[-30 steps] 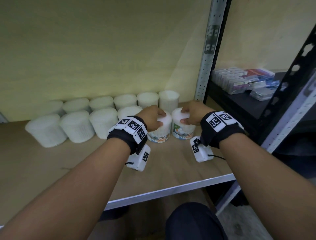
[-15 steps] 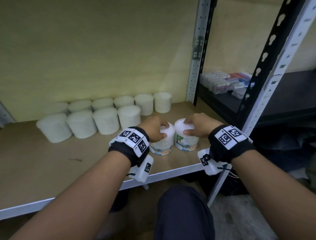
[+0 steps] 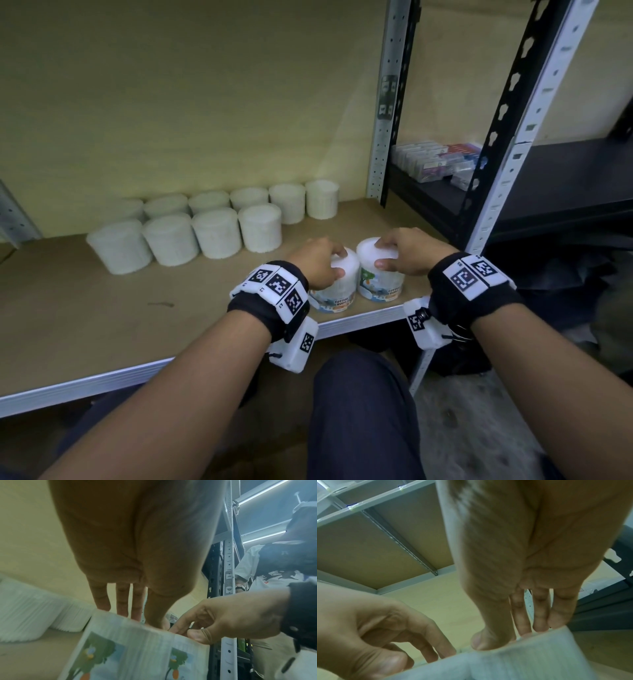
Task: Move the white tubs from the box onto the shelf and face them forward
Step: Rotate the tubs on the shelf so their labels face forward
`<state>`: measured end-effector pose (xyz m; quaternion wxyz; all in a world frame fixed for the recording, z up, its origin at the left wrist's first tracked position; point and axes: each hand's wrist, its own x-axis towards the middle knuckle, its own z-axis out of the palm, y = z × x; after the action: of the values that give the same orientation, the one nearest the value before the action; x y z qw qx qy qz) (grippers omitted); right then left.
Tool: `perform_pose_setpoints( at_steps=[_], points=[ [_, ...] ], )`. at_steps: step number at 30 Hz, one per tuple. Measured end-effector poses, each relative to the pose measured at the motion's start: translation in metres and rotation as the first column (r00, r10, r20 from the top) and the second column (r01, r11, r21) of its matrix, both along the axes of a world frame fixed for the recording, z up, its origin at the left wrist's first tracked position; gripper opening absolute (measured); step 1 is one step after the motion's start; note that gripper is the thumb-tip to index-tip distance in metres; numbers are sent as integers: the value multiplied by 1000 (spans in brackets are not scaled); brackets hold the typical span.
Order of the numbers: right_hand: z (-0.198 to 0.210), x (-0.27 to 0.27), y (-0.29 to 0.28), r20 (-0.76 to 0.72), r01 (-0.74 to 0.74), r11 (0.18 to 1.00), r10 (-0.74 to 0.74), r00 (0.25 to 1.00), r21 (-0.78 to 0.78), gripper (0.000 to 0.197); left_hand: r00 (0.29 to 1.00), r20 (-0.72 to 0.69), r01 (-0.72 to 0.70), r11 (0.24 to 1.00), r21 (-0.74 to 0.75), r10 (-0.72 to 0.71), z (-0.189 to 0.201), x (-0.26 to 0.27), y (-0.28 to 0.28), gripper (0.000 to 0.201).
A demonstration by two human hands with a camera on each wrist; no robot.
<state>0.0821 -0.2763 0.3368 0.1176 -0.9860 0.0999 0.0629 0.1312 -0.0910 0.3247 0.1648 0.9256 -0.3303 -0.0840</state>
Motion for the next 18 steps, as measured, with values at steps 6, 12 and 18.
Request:
perform_pose_setpoints(
  at_steps=[6, 12, 18],
  points=[
    [3, -1, 2, -14, 10, 1000, -10, 1000, 26, 60, 1000, -8, -18, 998, -56, 17, -2, -2, 5, 41],
    [10, 2, 5, -43, 30, 999, -29, 999, 25, 67, 999, -17, -35, 983, -183, 32, 0, 0, 13, 46],
    [28, 11, 26, 56, 1, 997, -5, 998, 77, 66, 996, -20, -90, 957, -276, 88, 15, 19, 46, 46]
  ],
)
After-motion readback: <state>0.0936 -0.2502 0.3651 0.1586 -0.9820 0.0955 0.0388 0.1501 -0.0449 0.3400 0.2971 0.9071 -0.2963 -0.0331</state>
